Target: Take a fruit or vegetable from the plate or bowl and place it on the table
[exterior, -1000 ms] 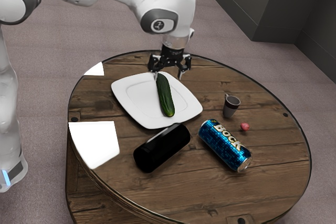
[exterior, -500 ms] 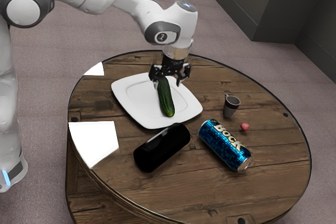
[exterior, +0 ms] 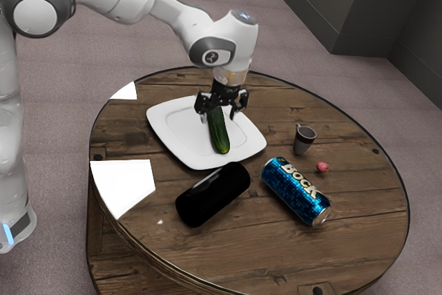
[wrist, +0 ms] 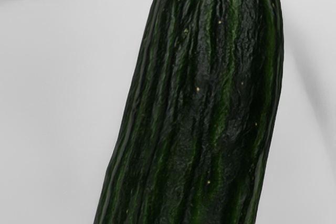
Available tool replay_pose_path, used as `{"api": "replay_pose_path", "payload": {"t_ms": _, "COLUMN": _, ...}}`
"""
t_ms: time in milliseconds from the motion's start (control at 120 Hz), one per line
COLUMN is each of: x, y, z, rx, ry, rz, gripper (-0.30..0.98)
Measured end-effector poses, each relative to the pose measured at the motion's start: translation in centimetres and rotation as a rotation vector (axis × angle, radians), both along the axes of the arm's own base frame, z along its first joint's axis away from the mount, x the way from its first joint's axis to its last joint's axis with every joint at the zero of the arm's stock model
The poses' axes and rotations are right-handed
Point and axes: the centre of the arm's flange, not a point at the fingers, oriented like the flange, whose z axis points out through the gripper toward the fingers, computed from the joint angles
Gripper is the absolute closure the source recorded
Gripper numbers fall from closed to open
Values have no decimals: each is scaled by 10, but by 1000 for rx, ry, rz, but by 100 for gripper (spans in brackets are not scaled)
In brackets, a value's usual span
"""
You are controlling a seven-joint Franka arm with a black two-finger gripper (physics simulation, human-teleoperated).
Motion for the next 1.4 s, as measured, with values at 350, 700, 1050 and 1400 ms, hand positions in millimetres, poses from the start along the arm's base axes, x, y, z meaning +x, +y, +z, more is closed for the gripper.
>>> {"api": "replay_pose_path", "payload": {"t_ms": 350, "x": 3, "y": -3, "z": -7, "rx": 0, "ry": 4, "rz": -3, "gripper": 25}}
{"api": "replay_pose_path", "payload": {"t_ms": 700, "x": 1, "y": -4, "z": 0, "rx": 0, "ry": -2, "rz": -22, "gripper": 43}}
{"api": "replay_pose_path", "payload": {"t_ms": 1050, "x": 20, "y": 13, "z": 102, "rx": 20, "ry": -137, "rz": -5, "gripper": 46}}
{"api": "replay_pose_path", "payload": {"t_ms": 1400, "x": 59, "y": 117, "z": 116, "rx": -10, "ry": -103, "rz": 143, "gripper": 48}}
